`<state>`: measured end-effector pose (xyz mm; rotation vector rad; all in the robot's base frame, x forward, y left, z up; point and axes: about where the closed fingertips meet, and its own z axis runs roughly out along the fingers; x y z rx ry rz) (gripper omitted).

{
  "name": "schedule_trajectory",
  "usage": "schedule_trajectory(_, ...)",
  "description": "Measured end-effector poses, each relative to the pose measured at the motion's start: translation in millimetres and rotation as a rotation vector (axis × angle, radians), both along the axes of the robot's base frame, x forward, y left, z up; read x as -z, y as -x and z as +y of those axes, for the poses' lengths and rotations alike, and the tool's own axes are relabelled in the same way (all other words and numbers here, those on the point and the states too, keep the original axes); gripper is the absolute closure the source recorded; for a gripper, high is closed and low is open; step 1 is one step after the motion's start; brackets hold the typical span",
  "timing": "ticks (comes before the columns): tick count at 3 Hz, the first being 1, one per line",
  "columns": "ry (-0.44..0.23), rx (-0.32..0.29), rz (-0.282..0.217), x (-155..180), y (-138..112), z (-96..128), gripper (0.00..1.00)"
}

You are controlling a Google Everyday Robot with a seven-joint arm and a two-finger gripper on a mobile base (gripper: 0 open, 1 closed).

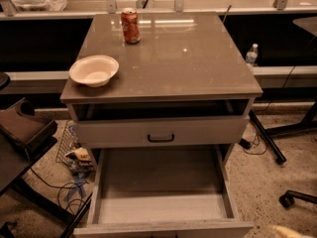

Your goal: Close middle drawer

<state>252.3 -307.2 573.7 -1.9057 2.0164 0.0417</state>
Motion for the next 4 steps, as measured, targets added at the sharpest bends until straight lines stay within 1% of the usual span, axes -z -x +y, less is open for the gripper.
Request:
schedule_trajectory(1,-0.092,-0.001,-0.010,36.8,18.2,18.3,0.48)
schedule_trajectory(2,-0.222,-0.008,-0.047,66.2,16.1,40.4,0.70)
schedule_trajectory(3,-0.367,-0.033,-0.061,100.9,3.7,63.6,0.94)
schedule_trajectory(4,-0.473,-0.054,-0.046,136.0,-8.2,86.6,1.00)
